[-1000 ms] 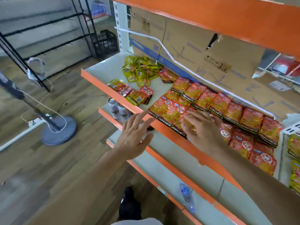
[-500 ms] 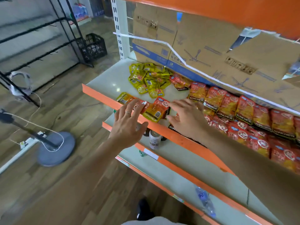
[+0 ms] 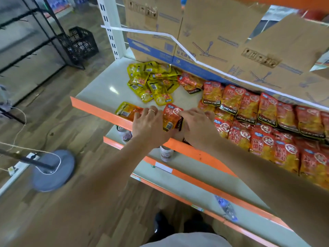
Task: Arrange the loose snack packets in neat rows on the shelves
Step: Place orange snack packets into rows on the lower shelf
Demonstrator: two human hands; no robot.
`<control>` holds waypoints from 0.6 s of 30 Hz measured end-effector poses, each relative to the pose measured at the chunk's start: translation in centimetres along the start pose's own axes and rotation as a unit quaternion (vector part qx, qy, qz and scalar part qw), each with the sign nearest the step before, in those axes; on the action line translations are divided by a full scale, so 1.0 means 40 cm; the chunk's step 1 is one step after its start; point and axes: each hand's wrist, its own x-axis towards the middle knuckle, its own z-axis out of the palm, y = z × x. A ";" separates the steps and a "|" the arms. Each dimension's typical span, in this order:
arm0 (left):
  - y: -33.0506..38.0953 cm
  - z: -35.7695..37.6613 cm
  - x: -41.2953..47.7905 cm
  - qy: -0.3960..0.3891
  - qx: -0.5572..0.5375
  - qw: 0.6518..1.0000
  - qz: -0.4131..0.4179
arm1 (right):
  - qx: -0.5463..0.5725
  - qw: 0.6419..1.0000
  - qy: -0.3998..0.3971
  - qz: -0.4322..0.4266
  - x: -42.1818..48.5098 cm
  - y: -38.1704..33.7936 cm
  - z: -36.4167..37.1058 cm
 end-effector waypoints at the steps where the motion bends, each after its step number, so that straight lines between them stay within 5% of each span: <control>1: 0.004 0.001 0.007 -0.001 -0.008 1.000 -0.001 | -0.002 1.000 0.011 0.007 0.003 0.006 -0.004; 6: 0.006 -0.013 0.025 -0.012 -0.158 0.986 -0.056 | 0.001 0.996 0.081 0.038 0.025 0.051 -0.009; 8: -0.006 -0.038 0.029 0.017 -0.283 0.953 -0.108 | 0.004 0.995 0.095 0.038 0.029 0.054 -0.016; 10: -0.038 -0.063 0.039 0.002 -0.489 0.853 -0.180 | 0.002 0.994 0.101 0.033 0.038 0.054 -0.022; 14: -0.114 -0.101 0.021 -0.031 -0.804 0.556 -0.208 | 0.000 0.997 0.069 0.016 0.064 0.040 -0.020; 16: -0.137 -0.109 0.001 -0.037 -0.854 0.482 -0.194 | -0.017 0.999 0.038 0.006 0.077 0.021 -0.014; 18: -0.154 -0.113 -0.013 -0.031 -0.858 0.477 -0.190 | -0.033 0.999 0.007 -0.003 0.090 0.002 -0.003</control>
